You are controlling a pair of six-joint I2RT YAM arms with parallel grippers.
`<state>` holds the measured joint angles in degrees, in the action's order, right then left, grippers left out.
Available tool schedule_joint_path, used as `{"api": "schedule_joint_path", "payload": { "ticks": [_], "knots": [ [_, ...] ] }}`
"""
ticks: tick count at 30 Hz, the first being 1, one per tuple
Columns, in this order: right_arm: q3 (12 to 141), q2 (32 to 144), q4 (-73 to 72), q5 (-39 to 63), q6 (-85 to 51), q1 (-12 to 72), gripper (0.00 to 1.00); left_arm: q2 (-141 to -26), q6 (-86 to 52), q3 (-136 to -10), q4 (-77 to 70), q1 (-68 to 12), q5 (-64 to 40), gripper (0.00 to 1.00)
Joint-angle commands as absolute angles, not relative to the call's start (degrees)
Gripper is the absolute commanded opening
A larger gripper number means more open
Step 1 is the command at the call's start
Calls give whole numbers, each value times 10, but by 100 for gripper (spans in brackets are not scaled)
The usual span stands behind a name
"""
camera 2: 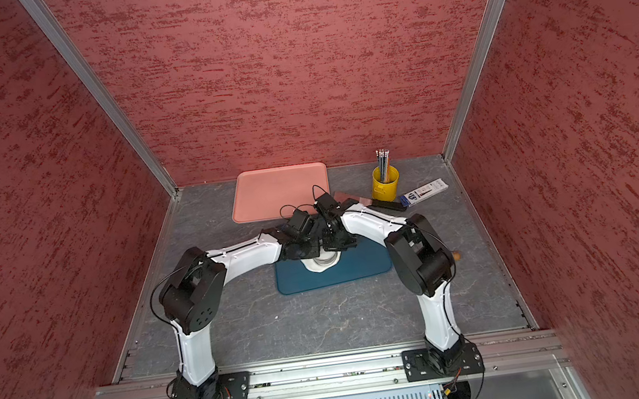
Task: Roll out the dumpling wrappers from the dough
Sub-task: Press the dumpling wrapper on the work surface.
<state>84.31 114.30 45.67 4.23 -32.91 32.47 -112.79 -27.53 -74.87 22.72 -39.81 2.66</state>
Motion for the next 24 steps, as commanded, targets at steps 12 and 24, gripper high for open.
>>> {"api": "schedule_joint_path", "payload": {
  "ticks": [12,24],
  "knots": [
    [833,1072,476,27,-317,301,0,-1078,-271,-789,185,-388,27,12],
    [787,1027,532,-23,-286,275,0,-1051,-260,-825,166,-388,0,37]
  ]
}}
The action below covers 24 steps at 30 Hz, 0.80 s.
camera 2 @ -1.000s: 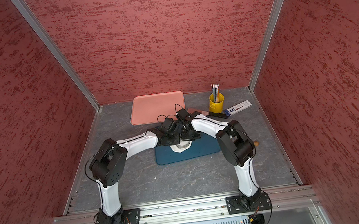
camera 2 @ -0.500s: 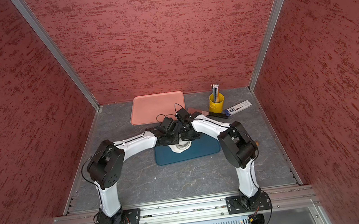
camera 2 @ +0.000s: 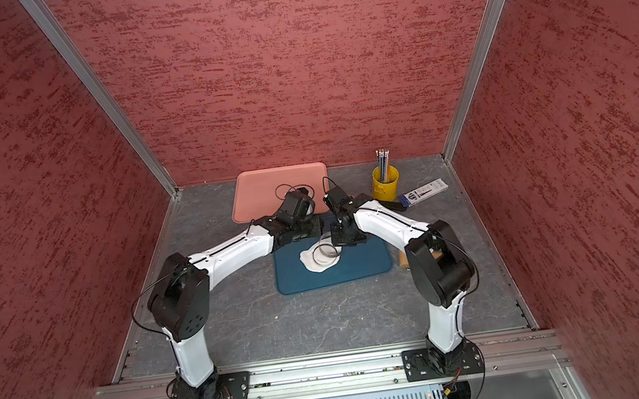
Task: Roll out the dumpling wrappers from the dough
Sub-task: Press the dumpling wrapper on the work surface, then place the dumpling mold at the center of the board.
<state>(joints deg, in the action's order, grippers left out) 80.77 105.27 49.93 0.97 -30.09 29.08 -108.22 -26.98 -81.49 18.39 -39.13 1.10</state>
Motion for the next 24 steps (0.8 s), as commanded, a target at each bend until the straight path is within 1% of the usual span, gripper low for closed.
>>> {"api": "schedule_joint_path", "payload": {
  "ticks": [1,4,7,9,13,17,22,24],
  "knots": [
    [782,1021,537,-34,-283,266,0,-1041,-260,-822,168,-386,0,40],
    [772,1004,548,-47,-276,230,0,-1010,-257,-799,160,-381,3,44],
    [774,992,555,-65,-266,176,0,-983,-259,-768,161,-367,3,47],
    [786,993,559,-60,-269,131,0,-966,-262,-742,157,-360,5,48],
    [810,1012,540,-77,-281,75,0,-948,-268,-699,145,-353,4,48],
    [866,1073,546,-99,-281,56,0,-936,-272,-675,144,-350,8,48],
    [892,1121,539,-84,-289,29,0,-923,-271,-655,144,-343,17,48],
    [889,1131,534,-93,-286,22,0,-919,-271,-647,146,-341,21,48]
  ]
}}
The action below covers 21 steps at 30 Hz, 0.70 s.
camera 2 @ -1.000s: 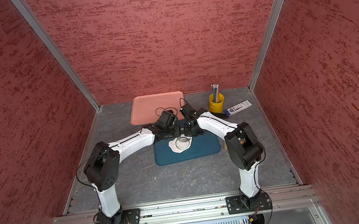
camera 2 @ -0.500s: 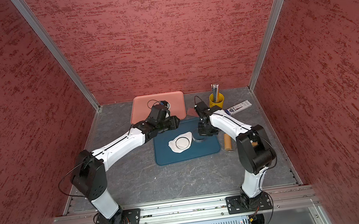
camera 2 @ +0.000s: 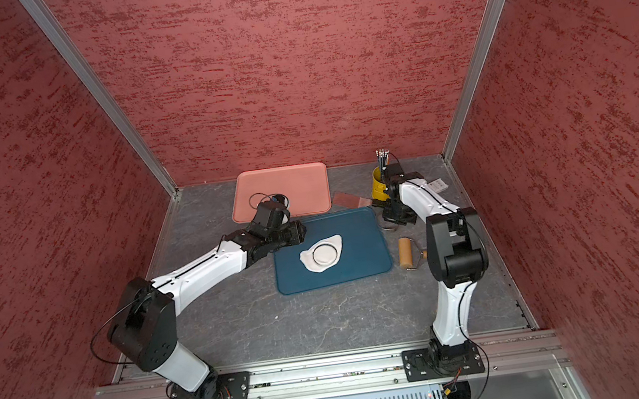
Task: Roll out the dumpling wrappers from the dough
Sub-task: Place the dumpling mold at the center of the board.
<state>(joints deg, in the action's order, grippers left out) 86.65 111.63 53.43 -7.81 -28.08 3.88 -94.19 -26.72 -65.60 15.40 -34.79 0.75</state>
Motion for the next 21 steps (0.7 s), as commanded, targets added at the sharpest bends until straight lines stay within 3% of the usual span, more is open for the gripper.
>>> {"api": "schedule_joint_path", "payload": {
  "ticks": [1,17,19,21],
  "knots": [
    [886,1132,532,-97,-284,21,0,-918,-271,-645,147,-339,24,48],
    [784,1100,545,-115,-274,-42,0,-906,-274,-610,149,-317,32,49],
    [777,1094,545,-114,-275,-50,9,-904,-273,-604,151,-313,36,49],
    [780,1084,544,-107,-272,-50,24,-900,-274,-597,154,-308,36,49]
  ]
}}
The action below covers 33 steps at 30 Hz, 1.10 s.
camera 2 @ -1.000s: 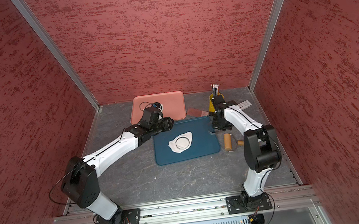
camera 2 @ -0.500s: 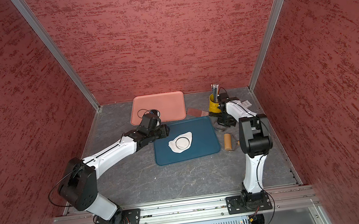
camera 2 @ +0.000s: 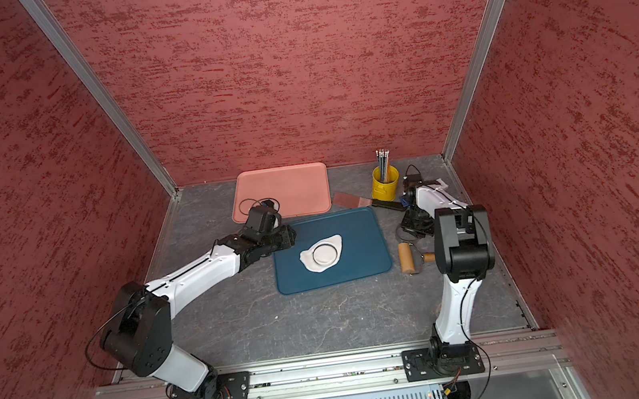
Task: Roll out the dumpling wrappers from the dough
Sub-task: Place the dumpling mold at the center of the board, then adjust the spatula at the center of the board.
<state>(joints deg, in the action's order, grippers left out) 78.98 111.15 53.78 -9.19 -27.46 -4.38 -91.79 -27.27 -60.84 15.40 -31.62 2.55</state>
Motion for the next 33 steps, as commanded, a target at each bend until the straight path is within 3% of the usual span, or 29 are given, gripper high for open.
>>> {"api": "schedule_joint_path", "payload": {
  "ticks": [1,4,8,13,19,33],
  "knots": [
    [787,1077,547,-100,-270,-49,33,-898,-274,-594,158,-304,36,49],
    [813,1046,541,-88,-259,-47,51,-890,-274,-587,176,-299,47,50],
    [842,1040,463,-20,-202,-44,63,-891,-274,-581,220,-297,82,54],
    [882,1087,378,80,-123,-29,69,-932,-271,-594,251,-294,78,56],
    [919,1143,346,133,-64,-28,77,-967,-270,-601,257,-294,97,57],
    [965,1218,335,159,-27,-29,88,-1027,-293,-616,285,-292,133,58]
  ]
}}
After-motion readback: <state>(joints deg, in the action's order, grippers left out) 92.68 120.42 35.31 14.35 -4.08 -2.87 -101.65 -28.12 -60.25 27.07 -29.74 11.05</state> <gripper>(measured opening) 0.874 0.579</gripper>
